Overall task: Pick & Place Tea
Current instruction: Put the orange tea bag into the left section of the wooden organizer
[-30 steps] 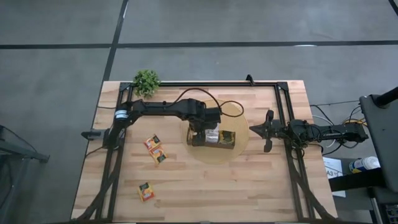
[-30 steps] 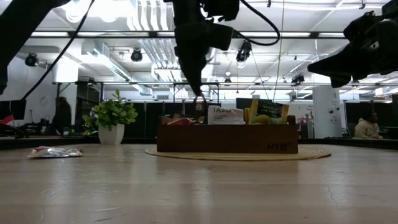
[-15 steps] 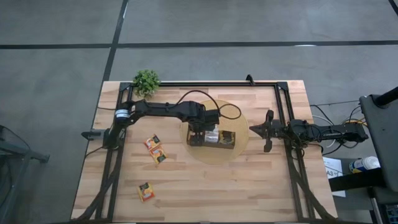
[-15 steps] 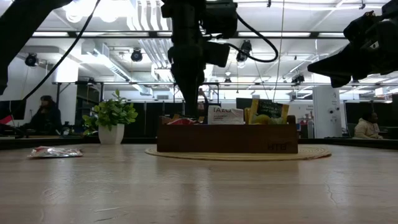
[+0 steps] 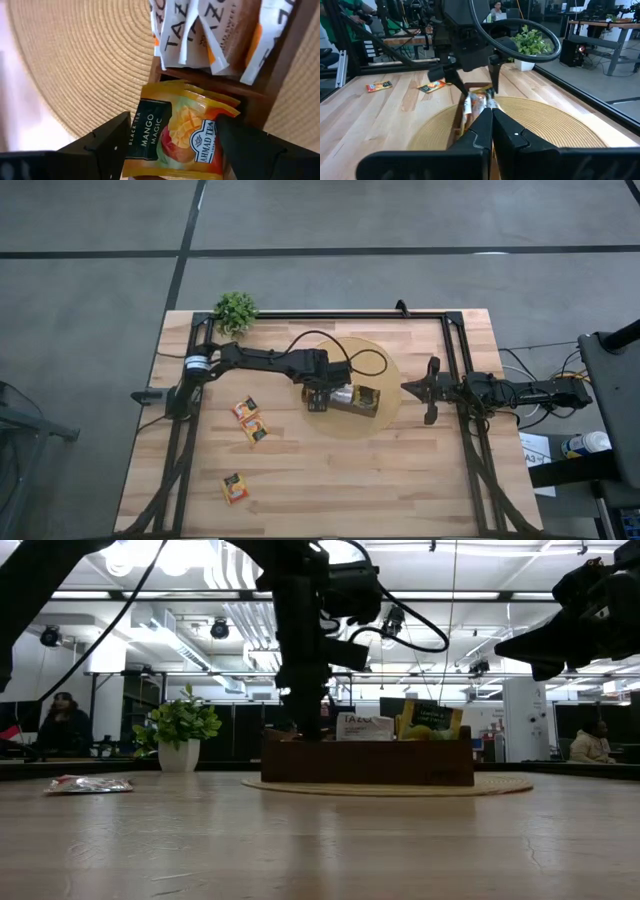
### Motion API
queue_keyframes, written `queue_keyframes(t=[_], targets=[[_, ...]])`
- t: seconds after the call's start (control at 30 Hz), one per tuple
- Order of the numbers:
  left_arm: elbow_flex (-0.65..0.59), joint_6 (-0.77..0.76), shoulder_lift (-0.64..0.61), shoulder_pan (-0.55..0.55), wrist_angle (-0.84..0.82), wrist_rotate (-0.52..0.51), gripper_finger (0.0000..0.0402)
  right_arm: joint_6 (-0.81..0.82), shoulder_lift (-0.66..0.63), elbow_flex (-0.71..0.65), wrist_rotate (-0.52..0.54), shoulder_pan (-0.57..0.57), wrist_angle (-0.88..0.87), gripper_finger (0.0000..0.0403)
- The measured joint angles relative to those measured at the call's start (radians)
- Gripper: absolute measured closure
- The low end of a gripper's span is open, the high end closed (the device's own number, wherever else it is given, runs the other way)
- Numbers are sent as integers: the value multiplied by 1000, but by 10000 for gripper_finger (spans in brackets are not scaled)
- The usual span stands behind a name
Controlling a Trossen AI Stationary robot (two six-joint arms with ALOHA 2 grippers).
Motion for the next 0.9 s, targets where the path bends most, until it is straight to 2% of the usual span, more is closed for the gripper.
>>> queue_keyframes(t=[0.2, 0.6, 0.7, 0.83, 0.9], targets=[[-51, -8, 0, -2, 80, -104, 115, 0, 0, 0, 0, 0, 0, 394], [-218, -21, -7, -17, 230, -138, 115, 0, 0, 0, 0, 0, 0, 394], [-216, -19, -5, -28, 215, -143, 115, 0, 0, 0, 0, 0, 0, 394], [-154, -15, -21, -46, 146, -146, 115, 0, 0, 0, 0, 0, 0, 394], [-119, -13, -28, -54, 108, -104, 115, 0, 0, 0, 0, 0, 0, 394]])
